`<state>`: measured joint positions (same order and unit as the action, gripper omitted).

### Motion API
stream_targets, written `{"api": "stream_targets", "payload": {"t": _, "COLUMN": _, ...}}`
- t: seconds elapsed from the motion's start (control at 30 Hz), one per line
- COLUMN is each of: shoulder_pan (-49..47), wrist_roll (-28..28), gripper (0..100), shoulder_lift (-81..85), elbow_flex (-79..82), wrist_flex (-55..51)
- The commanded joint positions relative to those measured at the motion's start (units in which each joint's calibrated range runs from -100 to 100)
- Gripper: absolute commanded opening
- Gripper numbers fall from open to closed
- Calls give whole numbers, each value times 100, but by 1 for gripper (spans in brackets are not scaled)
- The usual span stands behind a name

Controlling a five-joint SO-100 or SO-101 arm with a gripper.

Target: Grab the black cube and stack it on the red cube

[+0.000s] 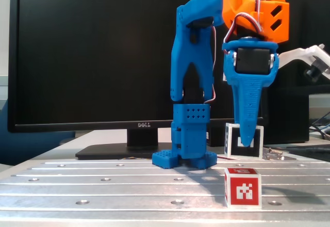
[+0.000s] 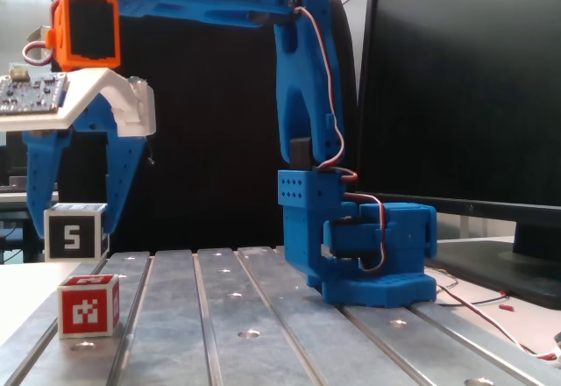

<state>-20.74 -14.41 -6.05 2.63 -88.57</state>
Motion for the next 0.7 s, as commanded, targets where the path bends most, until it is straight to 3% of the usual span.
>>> {"api": "stream_targets", "payload": {"t": 0.0, "shoulder_pan": -4, "wrist_roll": 31, "gripper": 18, "shoulder_lift": 70, "elbow_flex": 49, "wrist_flex": -23}}
{"api": "stream_targets", "payload": {"t": 0.67, "shoulder_pan": -122, "wrist_roll": 26, "gripper": 18, "shoulder_lift": 28, "elbow_flex": 366, "wrist_flex": 63}}
